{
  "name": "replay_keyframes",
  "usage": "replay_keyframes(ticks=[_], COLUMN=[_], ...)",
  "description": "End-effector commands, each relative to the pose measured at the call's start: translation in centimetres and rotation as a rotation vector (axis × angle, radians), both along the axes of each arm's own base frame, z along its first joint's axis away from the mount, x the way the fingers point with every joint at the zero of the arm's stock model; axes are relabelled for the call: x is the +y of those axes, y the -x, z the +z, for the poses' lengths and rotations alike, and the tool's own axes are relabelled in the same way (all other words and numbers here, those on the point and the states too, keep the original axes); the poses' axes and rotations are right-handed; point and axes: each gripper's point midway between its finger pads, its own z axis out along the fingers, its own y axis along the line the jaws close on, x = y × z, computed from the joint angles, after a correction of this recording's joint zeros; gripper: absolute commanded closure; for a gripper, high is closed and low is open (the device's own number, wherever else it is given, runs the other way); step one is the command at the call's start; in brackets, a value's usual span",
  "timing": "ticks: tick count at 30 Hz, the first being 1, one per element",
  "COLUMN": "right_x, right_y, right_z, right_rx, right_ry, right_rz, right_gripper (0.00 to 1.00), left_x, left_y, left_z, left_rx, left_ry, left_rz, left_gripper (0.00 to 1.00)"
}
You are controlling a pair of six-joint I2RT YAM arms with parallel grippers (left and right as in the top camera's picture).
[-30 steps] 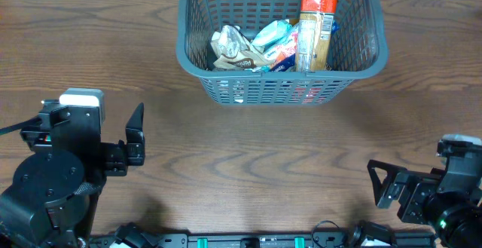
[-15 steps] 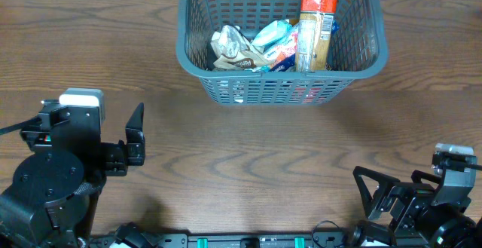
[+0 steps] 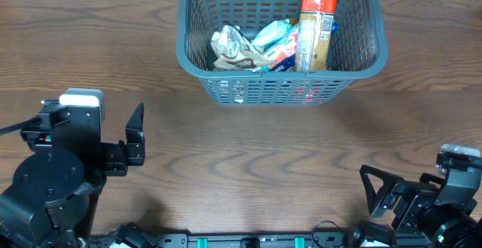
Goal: Pack container
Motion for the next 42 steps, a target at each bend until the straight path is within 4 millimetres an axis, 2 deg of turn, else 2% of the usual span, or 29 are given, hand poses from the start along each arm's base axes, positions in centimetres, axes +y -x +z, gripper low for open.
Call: replay_keyframes(ticks=[1, 7, 9, 12, 16, 21, 26, 35, 38, 42], right_x=[0.0, 0.2, 0.0, -0.3, 0.1, 0.4, 1.1, 3.1, 2.9, 1.6], right_y=[0.2, 0.0, -0.5, -1.4, -1.6, -2.9, -5.4, -9.3, -10.2, -11.4], right_z=[-0.1, 0.1, 1.0, 3.5, 6.4, 7.2, 5.5, 0.7, -1.4, -4.7], right_rx=[-0.013, -0.035, -0.092, -0.241, -0.426, -0.572, -0.678, -0.893, -0.922, -0.925], right_ry=[0.069, 0.108, 0.132, 0.204, 0.319, 0.378, 0.383, 0.387, 0.367, 0.329], right_rz=[0.065, 0.113, 0.112, 0.117, 0.174, 0.219, 0.287, 0.377, 0.343, 0.237], right_gripper=[0.01, 0.01, 0.01, 0.01, 0.01, 0.01, 0.01, 0.01, 0.01, 0.01], left_x=[0.2, 0.2, 0.2, 0.2, 0.2, 0.2, 0.2, 0.2, 0.2, 0.2], left_y=[0.2, 0.2, 0.2, 0.2, 0.2, 0.2, 0.2, 0.2, 0.2, 0.2], left_z=[0.3, 0.3, 0.3, 0.3, 0.3, 0.3, 0.3, 0.3, 0.3, 0.3], left_rx=[-0.008, -0.008, -0.008, -0.008, -0.008, -0.008, -0.008, -0.008, -0.008, -0.008], left_ry=[0.003, 0.003, 0.003, 0.003, 0.003, 0.003, 0.003, 0.003, 0.003, 0.003], left_rz=[0.008, 0.008, 0.008, 0.008, 0.008, 0.008, 0.008, 0.008, 0.008, 0.008], left_gripper=[0.01, 0.02, 0.01, 0.02, 0.01, 0.01, 0.01, 0.01, 0.01, 0.01])
